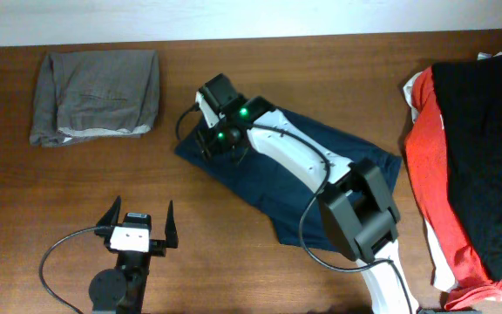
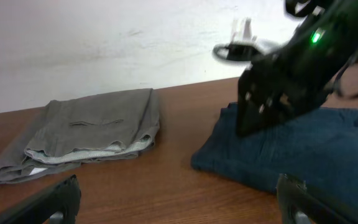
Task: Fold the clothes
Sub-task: 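Drag the navy shorts left onto the table center and release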
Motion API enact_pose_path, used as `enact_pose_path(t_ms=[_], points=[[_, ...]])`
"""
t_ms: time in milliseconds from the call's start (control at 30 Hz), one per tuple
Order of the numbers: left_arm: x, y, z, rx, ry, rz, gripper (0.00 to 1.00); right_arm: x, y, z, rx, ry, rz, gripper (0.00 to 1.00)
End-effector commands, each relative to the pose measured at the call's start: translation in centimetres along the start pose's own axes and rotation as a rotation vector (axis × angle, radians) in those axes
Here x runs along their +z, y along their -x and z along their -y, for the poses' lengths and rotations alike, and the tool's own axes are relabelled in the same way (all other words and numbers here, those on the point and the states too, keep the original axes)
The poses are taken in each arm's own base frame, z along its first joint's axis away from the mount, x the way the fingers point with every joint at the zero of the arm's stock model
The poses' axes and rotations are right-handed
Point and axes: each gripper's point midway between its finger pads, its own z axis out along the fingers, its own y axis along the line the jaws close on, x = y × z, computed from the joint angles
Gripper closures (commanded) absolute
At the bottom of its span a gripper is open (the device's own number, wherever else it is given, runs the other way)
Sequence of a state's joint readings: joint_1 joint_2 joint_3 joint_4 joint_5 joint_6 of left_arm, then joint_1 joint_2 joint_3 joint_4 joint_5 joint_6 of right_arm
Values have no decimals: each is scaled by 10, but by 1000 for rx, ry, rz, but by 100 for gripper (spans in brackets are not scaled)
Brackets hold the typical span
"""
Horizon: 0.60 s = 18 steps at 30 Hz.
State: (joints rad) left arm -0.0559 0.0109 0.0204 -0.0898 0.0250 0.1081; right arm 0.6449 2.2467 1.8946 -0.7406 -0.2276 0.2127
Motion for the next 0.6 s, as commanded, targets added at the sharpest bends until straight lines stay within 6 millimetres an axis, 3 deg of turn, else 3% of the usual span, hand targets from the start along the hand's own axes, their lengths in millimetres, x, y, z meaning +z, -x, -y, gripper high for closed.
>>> enact_pose_path(t_ms=[0,267,333,367,433,467,500,567], points=[[0,-2,-1,-10,7,-2,0,-30,13,17,49,5,27,40],[0,-2,-1,-10,7,-2,0,-53,-23,100,244,-85,-123,39],[0,-2,-1,-9,7,-2,0,-64,-48,120,316,-113,-214,39],[0,-2,-1,-10,7,-2,0,-73,-69,137,346,-197,-289,43],[0,-2,-1,-9,7,-2,0,-89,-94,160,381,-335,-379,82],[0,-2,-1,-9,7,-2,0,-102,-108,176,442,-435,-419,96],[0,-2,-1,-10,7,-2,0,-106,-117,185,481,-479,-441,96],[0,-2,-1,-9,7,-2,0,-93,-122,190,489,-467,-431,96]])
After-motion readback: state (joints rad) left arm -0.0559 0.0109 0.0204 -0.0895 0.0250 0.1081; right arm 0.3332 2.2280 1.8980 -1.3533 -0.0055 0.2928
